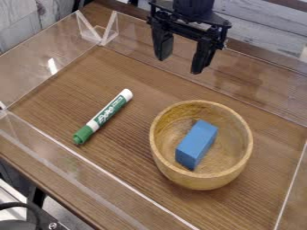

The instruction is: Put the green marker in the brown bowl

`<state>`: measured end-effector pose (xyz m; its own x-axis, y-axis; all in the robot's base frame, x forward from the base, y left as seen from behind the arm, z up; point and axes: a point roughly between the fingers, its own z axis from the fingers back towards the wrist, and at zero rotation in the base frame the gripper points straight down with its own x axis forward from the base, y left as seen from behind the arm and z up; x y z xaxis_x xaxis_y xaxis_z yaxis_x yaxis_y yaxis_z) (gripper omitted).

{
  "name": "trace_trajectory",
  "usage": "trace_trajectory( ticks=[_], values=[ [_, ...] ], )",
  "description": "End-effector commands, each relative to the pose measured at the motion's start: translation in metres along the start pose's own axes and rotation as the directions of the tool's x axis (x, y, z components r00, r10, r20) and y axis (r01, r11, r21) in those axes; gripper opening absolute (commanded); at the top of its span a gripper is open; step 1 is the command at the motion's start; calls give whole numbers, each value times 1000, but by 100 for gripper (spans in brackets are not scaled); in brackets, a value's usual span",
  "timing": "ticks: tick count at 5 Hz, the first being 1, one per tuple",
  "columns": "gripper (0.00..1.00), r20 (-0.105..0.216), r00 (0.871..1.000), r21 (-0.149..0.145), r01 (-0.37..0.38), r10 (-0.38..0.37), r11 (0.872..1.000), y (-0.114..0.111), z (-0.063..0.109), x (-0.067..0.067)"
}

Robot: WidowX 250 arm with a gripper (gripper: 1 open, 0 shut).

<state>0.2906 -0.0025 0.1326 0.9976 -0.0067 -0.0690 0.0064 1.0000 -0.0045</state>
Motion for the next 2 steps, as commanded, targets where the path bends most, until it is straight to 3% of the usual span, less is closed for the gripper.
trace_trajectory(
  ticks=[1,2],
  values=[
    [100,-8,1000,-2,-1,1,1000,5,-6,-5],
    [100,-6,1000,-4,-9,8,1000,14,-13,-15]
  ],
)
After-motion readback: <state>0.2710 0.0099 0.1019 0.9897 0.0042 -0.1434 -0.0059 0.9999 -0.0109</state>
